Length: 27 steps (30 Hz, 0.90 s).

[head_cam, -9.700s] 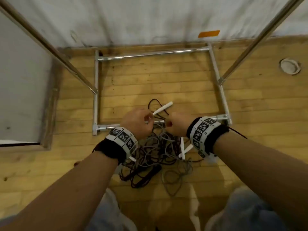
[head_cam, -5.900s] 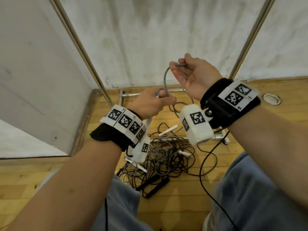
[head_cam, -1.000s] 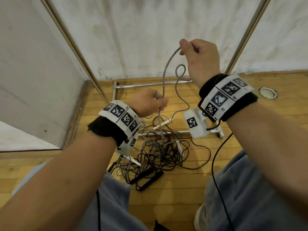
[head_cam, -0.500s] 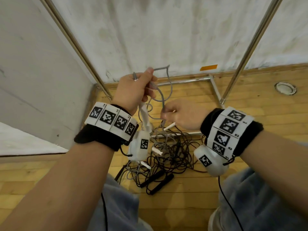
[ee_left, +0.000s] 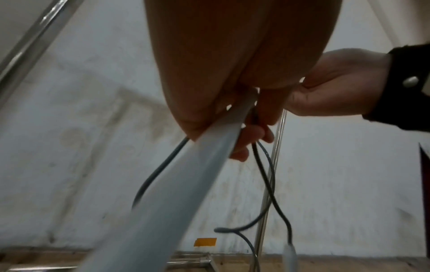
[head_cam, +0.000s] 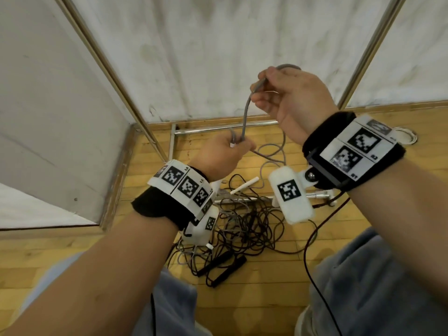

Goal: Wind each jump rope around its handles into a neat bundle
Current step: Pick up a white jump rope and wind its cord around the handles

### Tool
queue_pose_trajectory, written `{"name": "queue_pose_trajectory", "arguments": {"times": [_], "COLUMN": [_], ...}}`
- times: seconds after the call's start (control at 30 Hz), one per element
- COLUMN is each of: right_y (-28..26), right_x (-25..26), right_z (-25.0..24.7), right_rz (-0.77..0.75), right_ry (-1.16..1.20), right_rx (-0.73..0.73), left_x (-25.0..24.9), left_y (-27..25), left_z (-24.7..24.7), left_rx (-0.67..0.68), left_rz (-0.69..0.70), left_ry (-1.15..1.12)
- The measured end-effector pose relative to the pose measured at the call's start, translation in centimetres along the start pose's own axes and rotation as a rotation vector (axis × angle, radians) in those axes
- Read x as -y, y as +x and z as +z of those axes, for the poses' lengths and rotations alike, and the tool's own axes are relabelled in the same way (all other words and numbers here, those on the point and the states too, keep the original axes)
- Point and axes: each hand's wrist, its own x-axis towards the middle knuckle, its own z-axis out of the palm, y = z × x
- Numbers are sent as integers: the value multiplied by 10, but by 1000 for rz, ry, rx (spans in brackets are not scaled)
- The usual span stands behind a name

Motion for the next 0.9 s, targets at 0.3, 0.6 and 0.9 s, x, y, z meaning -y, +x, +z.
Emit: {"name": "queue_pose_trajectory", "arguments": {"times": [0.3,0.6,0.9], "right_y": [-32,-35,-30], "right_x": [-53,-30,-38], "right_z": [-11,-1,-5], "right_rz": [139,174,116], "right_ry": [-1177,-617,-367], "right_rx": [486,244,-21], "left_x": [-3,-14,-11], "left_y": [4,-21,-28], "left_z": [-26,-37,-28], "left_rx": [-302,108,219], "left_rz": [31,75,95], "left_ry": [-231,3,124]}}
